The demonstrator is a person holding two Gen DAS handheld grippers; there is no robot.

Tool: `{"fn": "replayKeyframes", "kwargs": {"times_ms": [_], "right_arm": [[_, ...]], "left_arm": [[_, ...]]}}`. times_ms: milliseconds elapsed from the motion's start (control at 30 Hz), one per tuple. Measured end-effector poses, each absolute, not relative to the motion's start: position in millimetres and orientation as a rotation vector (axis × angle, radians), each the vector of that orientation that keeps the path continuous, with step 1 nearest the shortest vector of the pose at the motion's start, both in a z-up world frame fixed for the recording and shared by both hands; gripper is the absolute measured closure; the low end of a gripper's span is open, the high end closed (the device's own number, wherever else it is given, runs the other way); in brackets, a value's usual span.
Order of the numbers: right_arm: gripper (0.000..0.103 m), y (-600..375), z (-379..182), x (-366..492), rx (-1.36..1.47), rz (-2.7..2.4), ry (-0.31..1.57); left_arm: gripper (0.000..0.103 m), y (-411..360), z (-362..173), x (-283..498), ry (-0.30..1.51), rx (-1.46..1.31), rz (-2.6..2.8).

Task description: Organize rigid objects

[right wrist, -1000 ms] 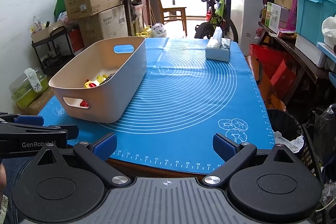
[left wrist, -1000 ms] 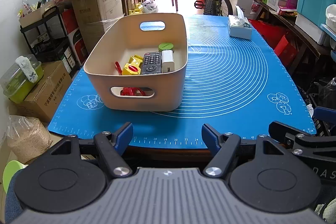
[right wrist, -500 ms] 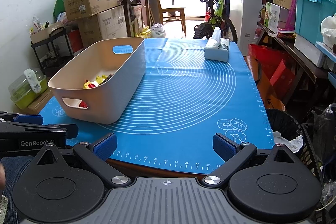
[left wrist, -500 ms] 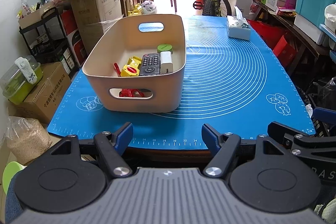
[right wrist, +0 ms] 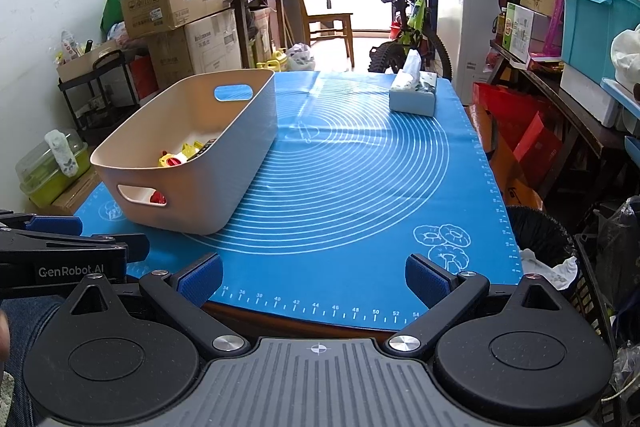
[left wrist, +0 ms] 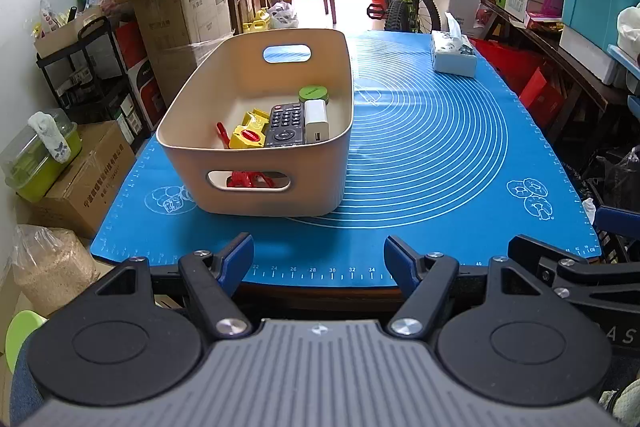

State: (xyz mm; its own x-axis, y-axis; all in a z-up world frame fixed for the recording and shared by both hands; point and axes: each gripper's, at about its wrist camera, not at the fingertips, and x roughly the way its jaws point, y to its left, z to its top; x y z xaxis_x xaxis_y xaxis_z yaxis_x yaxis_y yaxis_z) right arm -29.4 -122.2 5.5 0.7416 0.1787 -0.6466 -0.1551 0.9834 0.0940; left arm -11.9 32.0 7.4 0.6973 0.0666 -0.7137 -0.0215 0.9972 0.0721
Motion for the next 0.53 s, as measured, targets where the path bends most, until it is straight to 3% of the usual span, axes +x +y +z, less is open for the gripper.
{"fn": "replayKeyframes", "kwargs": {"times_ms": [533], "right_arm": [[0.005, -121.4, 1.7, -28.2, 0.045, 0.174, 0.72]], "left_arm": [[0.03, 31.0, 8.8, -12.7, 0.791, 0.061, 0.046]]}}
